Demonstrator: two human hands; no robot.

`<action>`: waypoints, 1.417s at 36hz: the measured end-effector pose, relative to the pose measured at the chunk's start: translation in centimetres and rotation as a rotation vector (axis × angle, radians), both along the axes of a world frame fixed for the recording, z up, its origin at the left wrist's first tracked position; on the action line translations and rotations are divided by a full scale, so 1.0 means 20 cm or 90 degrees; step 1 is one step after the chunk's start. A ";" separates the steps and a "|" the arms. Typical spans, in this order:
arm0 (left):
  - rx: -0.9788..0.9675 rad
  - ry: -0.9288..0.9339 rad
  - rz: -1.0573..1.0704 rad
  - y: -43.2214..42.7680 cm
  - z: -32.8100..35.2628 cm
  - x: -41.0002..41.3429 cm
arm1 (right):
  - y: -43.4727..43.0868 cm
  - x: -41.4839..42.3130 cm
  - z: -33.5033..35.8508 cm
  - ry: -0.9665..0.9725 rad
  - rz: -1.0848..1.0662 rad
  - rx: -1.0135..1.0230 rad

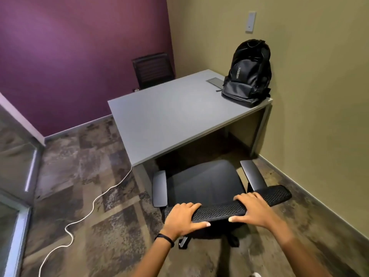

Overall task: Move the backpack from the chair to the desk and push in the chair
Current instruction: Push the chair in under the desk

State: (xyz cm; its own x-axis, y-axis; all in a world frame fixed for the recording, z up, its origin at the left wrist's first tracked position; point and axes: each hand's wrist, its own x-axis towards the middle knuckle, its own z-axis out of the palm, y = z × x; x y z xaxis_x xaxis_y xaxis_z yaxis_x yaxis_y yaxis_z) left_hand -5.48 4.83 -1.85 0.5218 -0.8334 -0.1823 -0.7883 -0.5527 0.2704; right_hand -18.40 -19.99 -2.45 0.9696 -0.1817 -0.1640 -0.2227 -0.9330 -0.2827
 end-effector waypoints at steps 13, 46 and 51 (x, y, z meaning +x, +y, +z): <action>-0.010 -0.022 -0.036 0.07 -0.04 -0.07 | 0.07 -0.13 0.00 -0.045 0.022 -0.045; -0.025 -0.045 -0.058 -0.14 0.09 0.16 | -0.02 0.10 0.05 -0.178 -0.130 0.013; -0.022 -0.044 -0.045 -0.20 0.09 0.24 | -0.05 0.18 0.05 -0.184 -0.168 0.005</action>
